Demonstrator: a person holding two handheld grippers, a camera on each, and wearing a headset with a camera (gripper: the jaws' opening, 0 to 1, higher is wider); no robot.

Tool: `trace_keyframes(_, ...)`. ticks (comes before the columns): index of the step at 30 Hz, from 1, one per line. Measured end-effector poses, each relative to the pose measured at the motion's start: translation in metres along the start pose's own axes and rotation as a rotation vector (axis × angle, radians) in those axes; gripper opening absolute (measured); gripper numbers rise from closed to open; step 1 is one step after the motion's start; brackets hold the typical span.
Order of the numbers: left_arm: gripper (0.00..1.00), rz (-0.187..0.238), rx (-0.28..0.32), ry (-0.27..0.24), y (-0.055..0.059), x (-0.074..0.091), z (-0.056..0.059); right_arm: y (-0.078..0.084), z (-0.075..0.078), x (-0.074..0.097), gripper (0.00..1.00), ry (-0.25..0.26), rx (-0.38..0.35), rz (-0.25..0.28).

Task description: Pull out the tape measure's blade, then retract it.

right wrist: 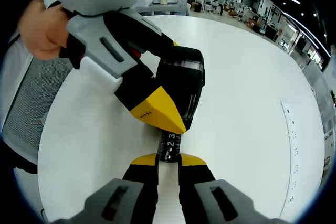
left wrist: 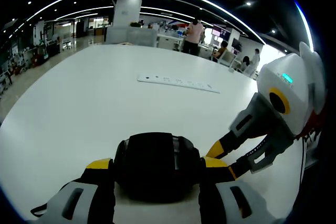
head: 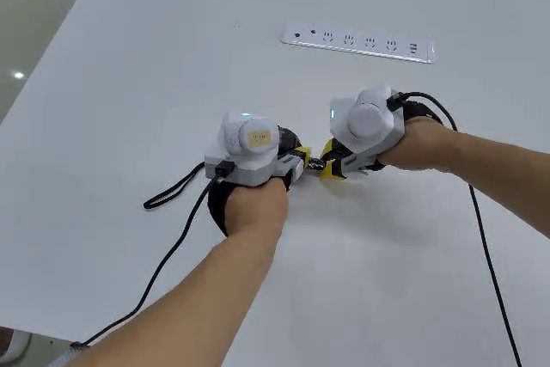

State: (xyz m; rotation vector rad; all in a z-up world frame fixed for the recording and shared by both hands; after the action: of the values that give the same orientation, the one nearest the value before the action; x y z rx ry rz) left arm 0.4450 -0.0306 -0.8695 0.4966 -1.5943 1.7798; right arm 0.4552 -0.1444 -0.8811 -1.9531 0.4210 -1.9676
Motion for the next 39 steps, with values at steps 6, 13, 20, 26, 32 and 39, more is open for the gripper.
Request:
trace_keyframes(6, 0.62, 0.0, 0.0, 0.001, 0.0, 0.0, 0.0, -0.002, 0.002, -0.002, 0.13, 0.001, 0.004, 0.001)
trace_keyframes(13, 0.62, 0.0, -0.002, 0.003, 0.0, 0.0, -0.001, -0.005, 0.003, -0.005, 0.13, 0.003, 0.015, -0.001)
trace_keyframes(20, 0.61, 0.003, -0.009, 0.005, 0.0, 0.0, -0.001, -0.008, 0.003, -0.006, 0.13, 0.005, 0.018, 0.0)
trace_keyframes(26, 0.61, 0.009, -0.011, 0.005, 0.001, 0.0, -0.001, -0.012, 0.002, -0.007, 0.13, 0.005, 0.017, -0.001)
trace_keyframes(32, 0.61, 0.009, -0.009, 0.007, 0.001, 0.001, -0.001, -0.014, 0.001, -0.007, 0.13, 0.007, 0.018, -0.001)
trace_keyframes(39, 0.61, 0.012, -0.01, 0.007, 0.002, 0.002, -0.001, -0.016, 0.0, -0.008, 0.13, 0.008, 0.009, -0.001)
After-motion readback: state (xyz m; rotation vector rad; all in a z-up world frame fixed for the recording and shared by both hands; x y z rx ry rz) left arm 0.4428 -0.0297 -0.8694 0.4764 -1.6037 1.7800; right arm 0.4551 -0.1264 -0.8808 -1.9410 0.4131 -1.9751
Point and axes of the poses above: the centre of the closed fingertips' face, and the gripper's own axes: x roughly backward along the fingers, z roughly to its right, y roughly out of its underside, the point moved 6 cm from there along x, roughly backward along the fingers, and after that the axes turned 4 degrees about -z, right-handed, at the moved point
